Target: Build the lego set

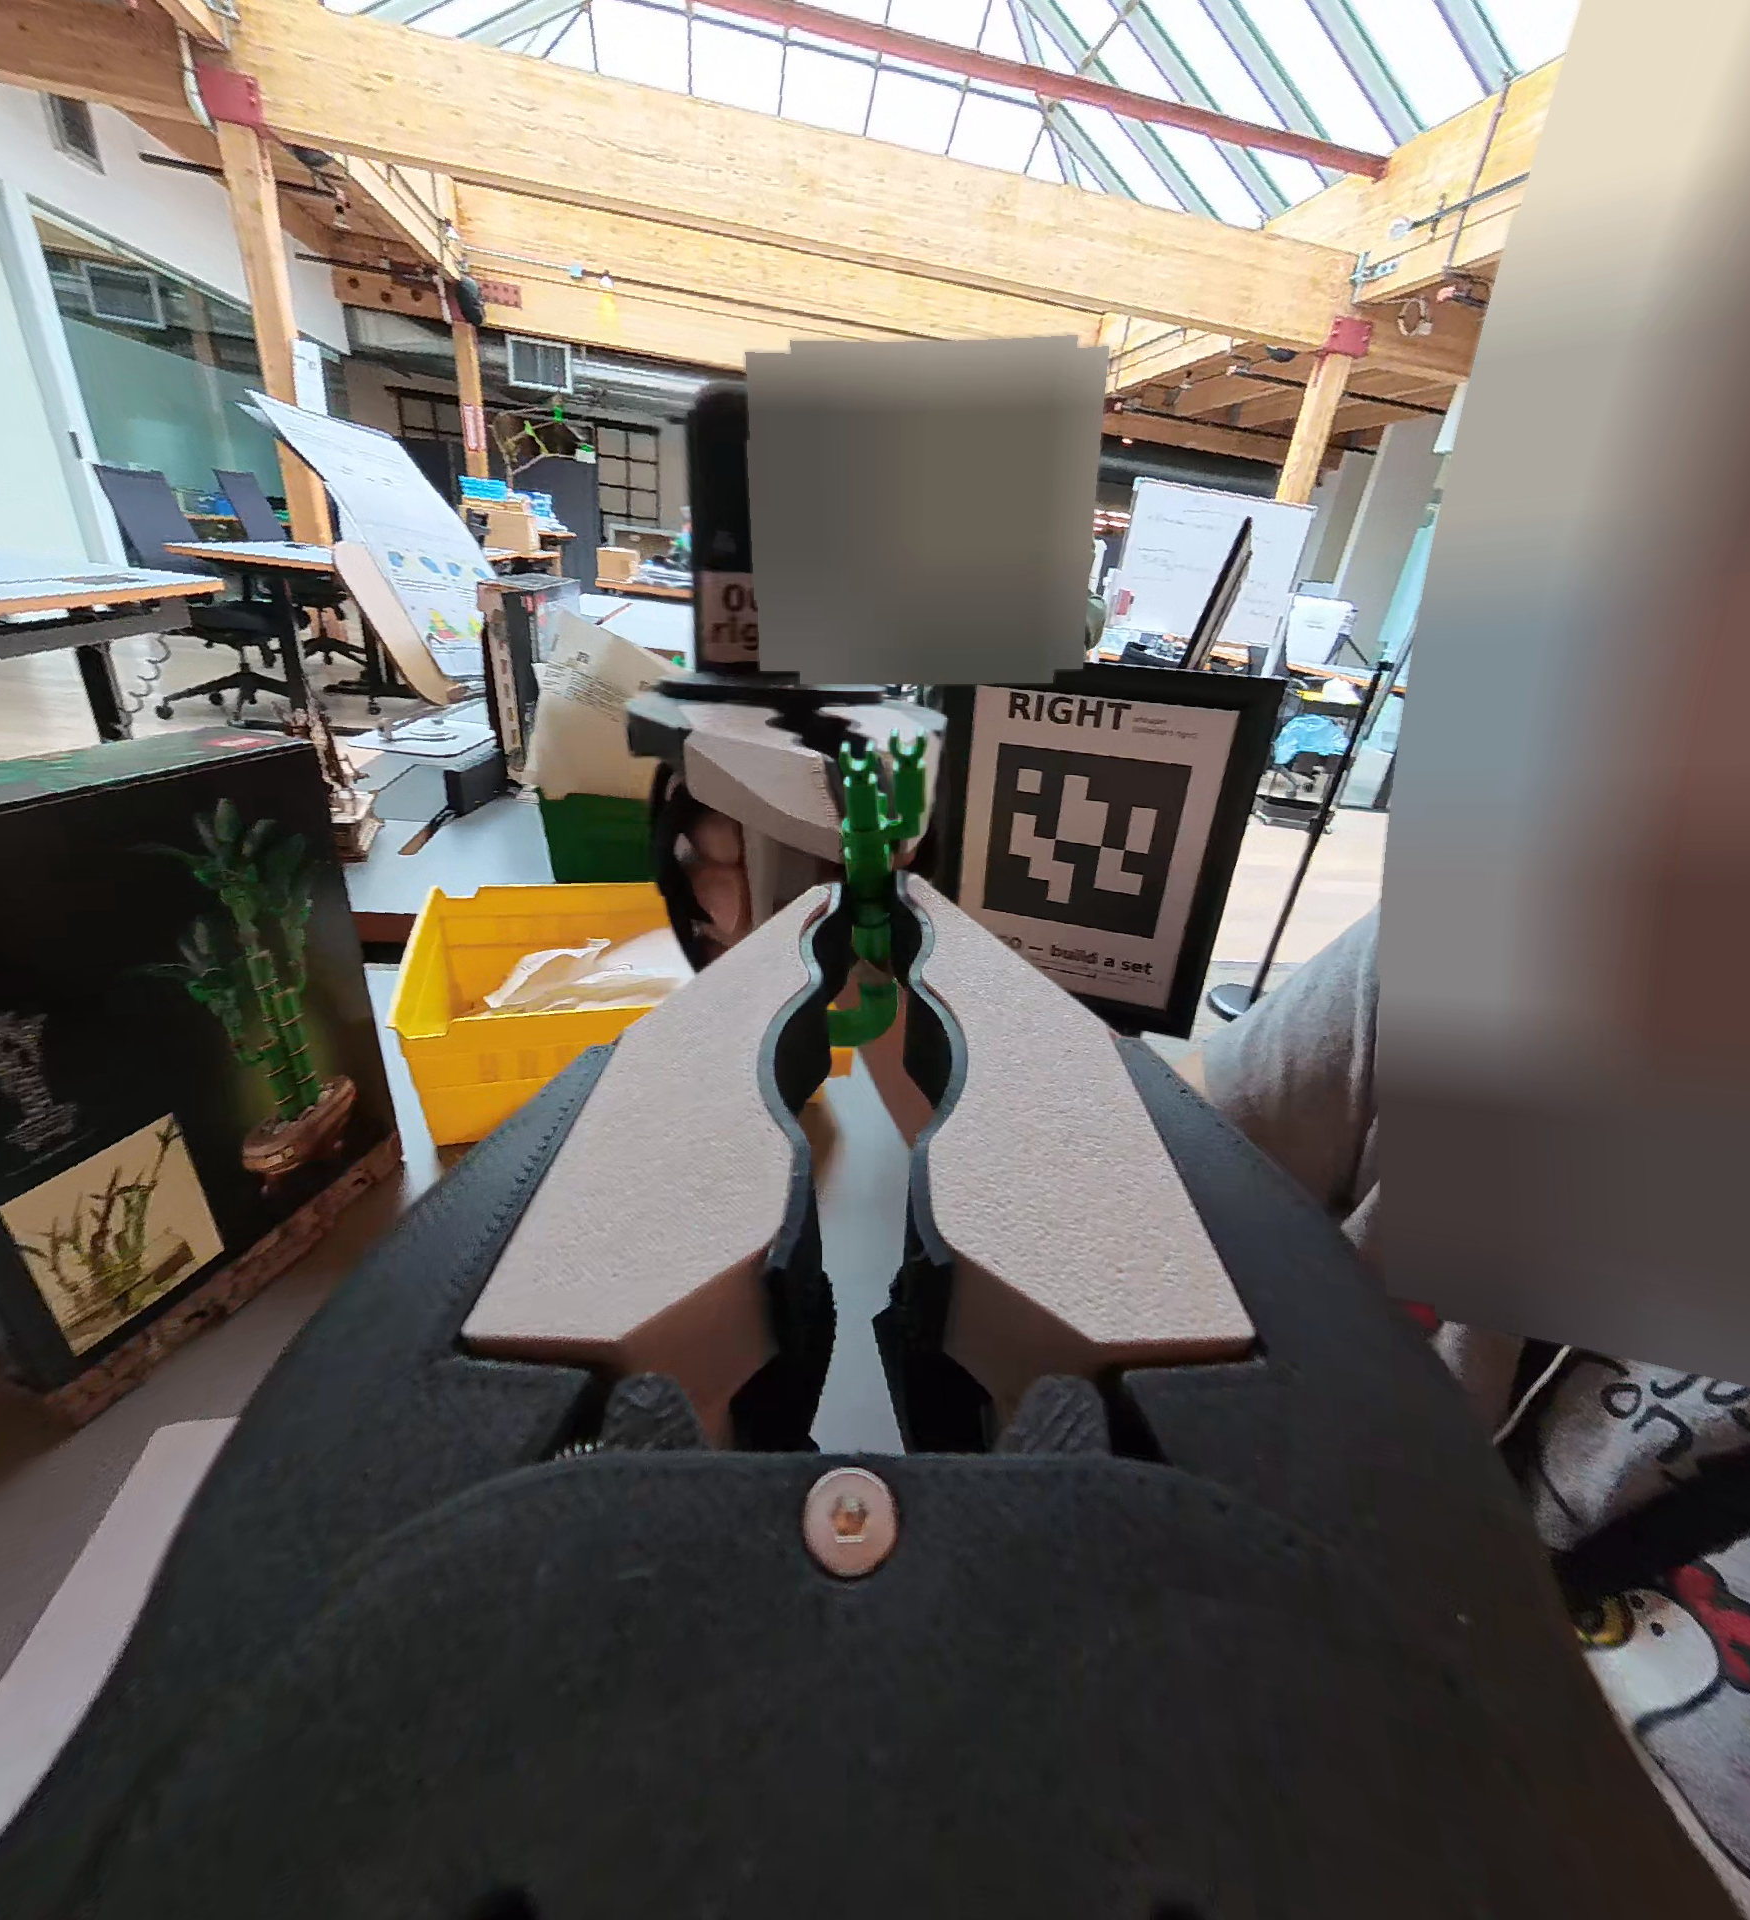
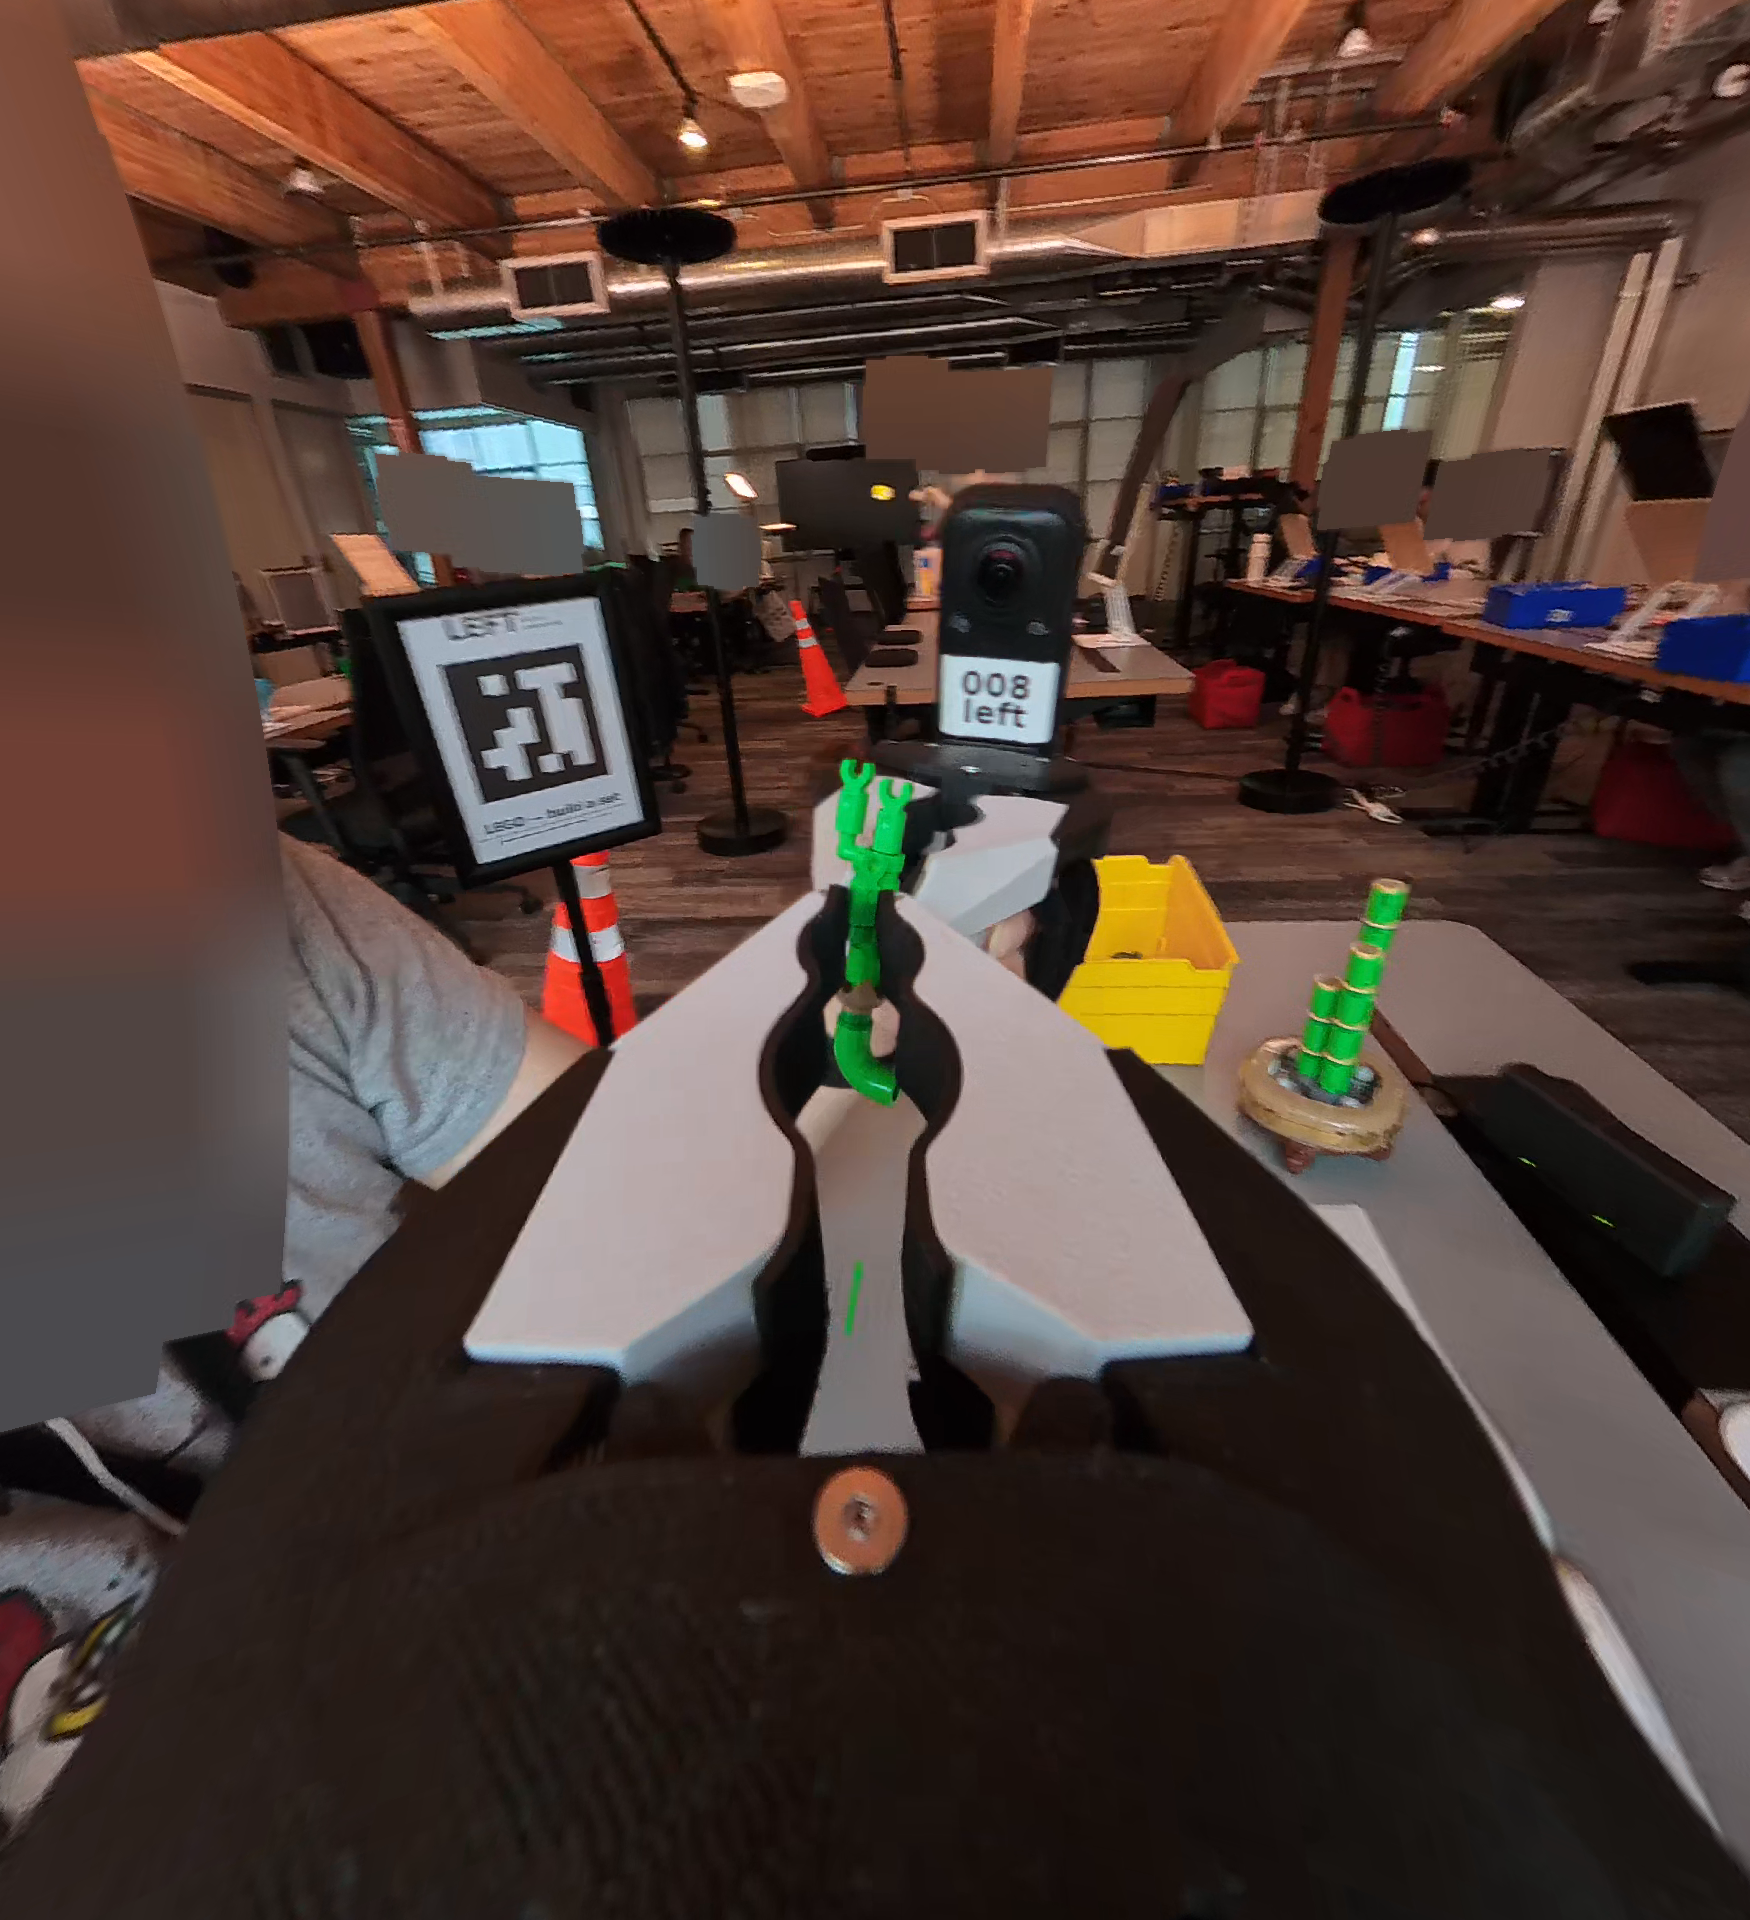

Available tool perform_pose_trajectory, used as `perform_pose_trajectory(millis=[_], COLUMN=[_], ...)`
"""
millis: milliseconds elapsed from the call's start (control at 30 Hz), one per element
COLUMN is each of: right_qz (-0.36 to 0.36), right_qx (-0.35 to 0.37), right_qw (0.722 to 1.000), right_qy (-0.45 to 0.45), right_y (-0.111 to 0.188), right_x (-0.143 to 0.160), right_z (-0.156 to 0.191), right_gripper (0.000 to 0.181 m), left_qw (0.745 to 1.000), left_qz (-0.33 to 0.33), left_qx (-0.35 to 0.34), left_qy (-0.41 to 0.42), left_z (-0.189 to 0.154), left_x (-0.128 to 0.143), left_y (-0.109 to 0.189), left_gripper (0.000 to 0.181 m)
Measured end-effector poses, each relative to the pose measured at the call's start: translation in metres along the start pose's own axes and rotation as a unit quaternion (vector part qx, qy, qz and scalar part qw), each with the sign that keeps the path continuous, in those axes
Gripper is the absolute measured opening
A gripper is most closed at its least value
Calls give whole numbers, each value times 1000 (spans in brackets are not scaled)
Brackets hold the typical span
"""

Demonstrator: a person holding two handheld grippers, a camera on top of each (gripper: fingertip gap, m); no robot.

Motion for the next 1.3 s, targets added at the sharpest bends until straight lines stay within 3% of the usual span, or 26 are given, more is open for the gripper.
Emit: perform_pose_trajectory(millis=[33, 133, 233, 433, 700, 1033, 1300], right_qz=[5, -7, 30, 70, 78, 31, 19], right_qx=[29, 107, 188, 239, 197, 53, -7], right_qw=[1000, 993, 980, 967, 977, 998, 999], right_qy=[9, 46, 64, 54, 35, -26, -46], right_y=[-1, 2, 5, 3, 1, 4, 4], right_x=[-1, -14, -11, -1, 6, 9, 10], right_z=[-3, -7, -15, -26, -25, -16, -8], right_gripper=[3, 10, 11, 9, 2, 1, 1], left_qw=[1000, 998, 997, 993, 993, 998, 999], left_qz=[-1, 4, 3, 14, 23, 29, 27], left_qx=[-14, -60, -77, -113, -112, -62, -20], left_qy=[-4, -19, -13, -19, -19, 0, 20], left_z=[3, 13, 17, 26, 25, 15, 7], left_x=[-1, -1, -1, 2, 4, 7, 8], left_y=[1, 5, 5, 5, 4, 1, -1], left_gripper=[4, 5, 5, 4, 4, 4, 4])
Point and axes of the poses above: each gripper's, where its closed fingertips meet, y back along the fingers, x out of its underside, z = x × y across the jaws, the point moved 2 cm from there along y, back along the fingers, and after that the axes turned 1 degree about y, right-handed, at the moved point
